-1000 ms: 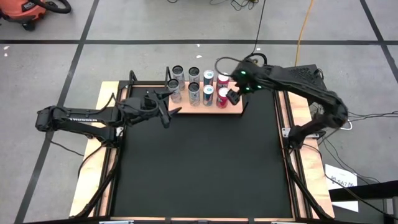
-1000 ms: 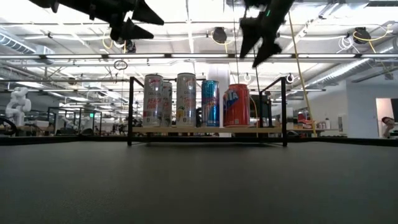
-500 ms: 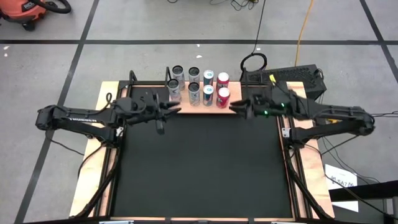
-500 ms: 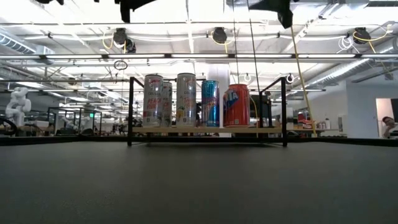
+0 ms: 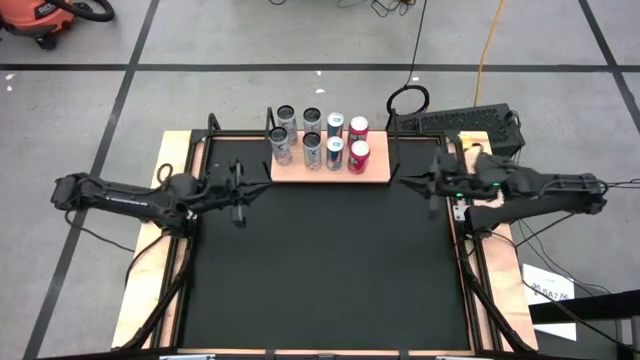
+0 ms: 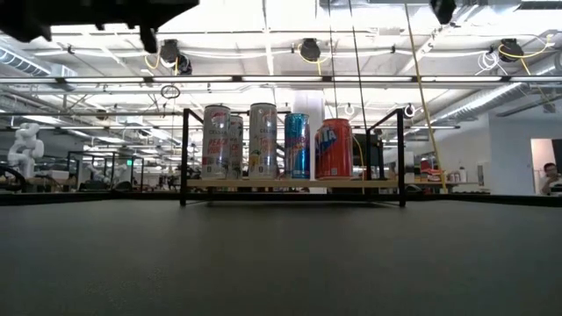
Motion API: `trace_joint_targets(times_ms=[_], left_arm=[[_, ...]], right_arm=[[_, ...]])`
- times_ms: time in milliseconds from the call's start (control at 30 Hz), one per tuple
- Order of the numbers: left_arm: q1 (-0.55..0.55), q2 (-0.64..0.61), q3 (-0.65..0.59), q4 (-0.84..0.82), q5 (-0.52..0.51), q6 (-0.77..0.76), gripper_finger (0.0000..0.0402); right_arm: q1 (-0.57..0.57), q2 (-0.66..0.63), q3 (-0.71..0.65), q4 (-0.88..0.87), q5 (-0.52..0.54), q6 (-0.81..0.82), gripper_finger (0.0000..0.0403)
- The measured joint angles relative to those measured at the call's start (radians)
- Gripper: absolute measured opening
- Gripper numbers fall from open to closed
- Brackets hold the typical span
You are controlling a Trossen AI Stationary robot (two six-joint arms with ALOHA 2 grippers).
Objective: Place canned beverage on shelf
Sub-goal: Return to Home Position
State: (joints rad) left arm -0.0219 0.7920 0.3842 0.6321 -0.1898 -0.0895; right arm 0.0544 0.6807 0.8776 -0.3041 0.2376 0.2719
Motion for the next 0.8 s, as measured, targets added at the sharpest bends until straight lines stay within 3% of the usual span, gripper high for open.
trace_joint_targets(times_ms=[300,467,600,800], left_arm=[[0.0,-0.231,-0.088,-0.219,0.031,0.04,0.0],[0.0,-0.312,-0.171,-0.222,0.036,0.014,0.0],[0.003,-0.348,-0.215,-0.234,0.036,-0.002,0.0],[0.029,-0.364,-0.216,-0.274,0.039,0.004,0.0]], right_arm=[[0.0,-0.231,-0.029,-0.079,-0.001,-0.052,0.0001],[0.0,-0.321,-0.196,0.036,-0.007,-0.007,0.0],[0.0,-0.34,-0.33,0.089,-0.024,-0.084,0.0],[0.0,-0.377,-0.425,0.109,-0.001,-0.111,0.0]])
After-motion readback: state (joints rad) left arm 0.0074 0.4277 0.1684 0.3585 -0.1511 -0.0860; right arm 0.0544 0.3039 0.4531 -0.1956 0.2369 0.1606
